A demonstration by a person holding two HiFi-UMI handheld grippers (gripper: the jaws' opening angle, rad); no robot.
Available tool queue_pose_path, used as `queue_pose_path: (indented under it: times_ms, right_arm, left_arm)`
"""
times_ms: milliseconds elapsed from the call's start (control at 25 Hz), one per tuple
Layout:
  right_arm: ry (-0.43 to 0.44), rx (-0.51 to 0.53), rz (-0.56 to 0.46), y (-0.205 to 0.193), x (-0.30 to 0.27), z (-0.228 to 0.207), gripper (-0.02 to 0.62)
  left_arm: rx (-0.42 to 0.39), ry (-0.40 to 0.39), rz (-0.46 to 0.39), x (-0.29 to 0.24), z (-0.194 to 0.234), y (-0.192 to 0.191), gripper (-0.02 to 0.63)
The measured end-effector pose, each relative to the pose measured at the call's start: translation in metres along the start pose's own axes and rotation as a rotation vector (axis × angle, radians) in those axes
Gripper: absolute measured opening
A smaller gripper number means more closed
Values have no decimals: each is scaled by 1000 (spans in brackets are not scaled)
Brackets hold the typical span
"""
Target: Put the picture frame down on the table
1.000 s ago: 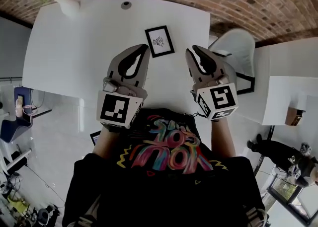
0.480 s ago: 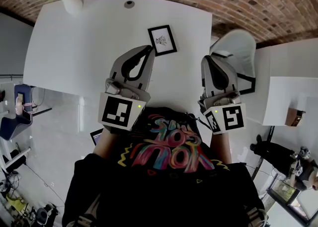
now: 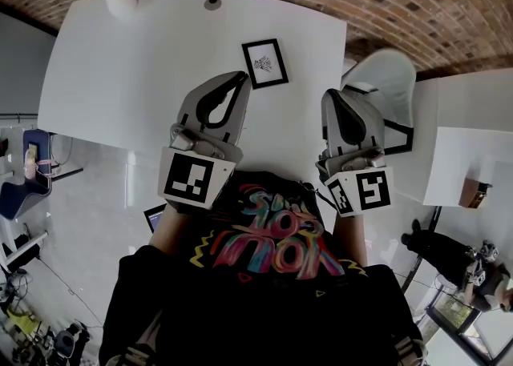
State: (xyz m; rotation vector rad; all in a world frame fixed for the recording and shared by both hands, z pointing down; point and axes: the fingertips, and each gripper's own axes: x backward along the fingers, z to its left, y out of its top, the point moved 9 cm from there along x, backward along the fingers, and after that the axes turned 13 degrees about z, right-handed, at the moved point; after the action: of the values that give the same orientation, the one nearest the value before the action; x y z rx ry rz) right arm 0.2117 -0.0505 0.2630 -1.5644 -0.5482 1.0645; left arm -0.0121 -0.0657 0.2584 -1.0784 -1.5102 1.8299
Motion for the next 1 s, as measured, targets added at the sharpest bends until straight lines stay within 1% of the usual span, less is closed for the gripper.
queue_pose_path:
  times_ms: [320, 600, 1000]
  right_arm:
    - [7, -1, -3, 1, -2, -3, 21]
    - [32, 1, 7, 3, -5, -3, 21]
    - [41, -16, 9, 0, -9, -1, 21]
  left_arm:
    - [1, 1, 3, -4, -1, -1, 28]
    - [-1, 4, 8, -5, 0, 1, 28]
    - [1, -13, 19, -5, 4, -3, 28]
